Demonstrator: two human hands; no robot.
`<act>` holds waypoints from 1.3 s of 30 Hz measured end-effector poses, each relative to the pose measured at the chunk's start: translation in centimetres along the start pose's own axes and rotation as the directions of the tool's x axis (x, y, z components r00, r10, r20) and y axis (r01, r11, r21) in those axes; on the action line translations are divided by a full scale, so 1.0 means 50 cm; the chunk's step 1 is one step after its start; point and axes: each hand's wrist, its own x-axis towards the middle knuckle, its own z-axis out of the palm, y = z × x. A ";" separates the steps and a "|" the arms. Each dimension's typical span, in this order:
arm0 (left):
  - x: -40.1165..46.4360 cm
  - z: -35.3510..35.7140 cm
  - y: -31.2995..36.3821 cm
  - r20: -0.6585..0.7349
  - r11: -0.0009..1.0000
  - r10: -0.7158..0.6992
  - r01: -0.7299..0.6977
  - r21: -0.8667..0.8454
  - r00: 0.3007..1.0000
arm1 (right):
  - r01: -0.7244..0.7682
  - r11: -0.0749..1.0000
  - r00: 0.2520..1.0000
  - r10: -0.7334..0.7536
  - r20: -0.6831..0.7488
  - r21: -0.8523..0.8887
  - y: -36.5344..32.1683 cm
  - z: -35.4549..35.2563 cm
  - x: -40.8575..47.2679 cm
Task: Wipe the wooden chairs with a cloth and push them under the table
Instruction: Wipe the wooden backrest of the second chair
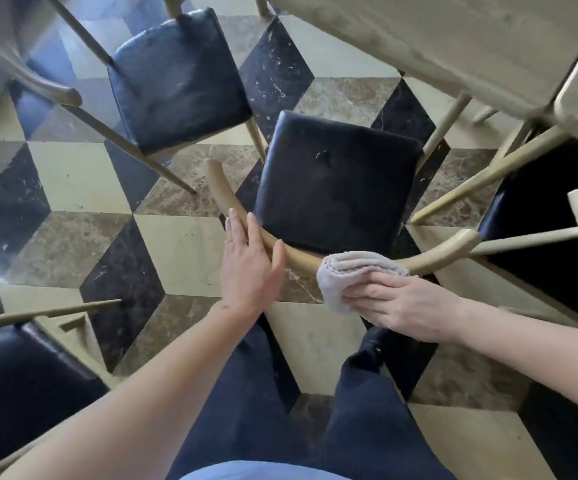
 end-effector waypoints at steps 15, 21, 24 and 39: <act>-0.106 0.132 0.150 -0.095 0.979 -0.204 0.203 -0.018 0.974 | 0.125 0.975 0.990 -0.112 -0.080 0.181 0.227 0.022 -0.342; -0.104 0.124 0.143 -0.090 0.982 -0.190 0.191 -0.002 0.978 | -0.071 0.933 0.987 0.116 -0.108 0.353 0.226 0.020 -0.350; -0.087 0.108 0.124 -0.083 0.983 -0.181 0.182 0.007 0.980 | -0.313 0.692 0.868 0.487 -0.101 0.650 0.180 -0.003 -0.297; 0.227 -0.117 -0.046 -0.019 0.987 -0.148 0.146 -0.072 0.989 | -0.606 -0.342 0.375 0.674 0.637 0.719 0.137 -0.090 0.272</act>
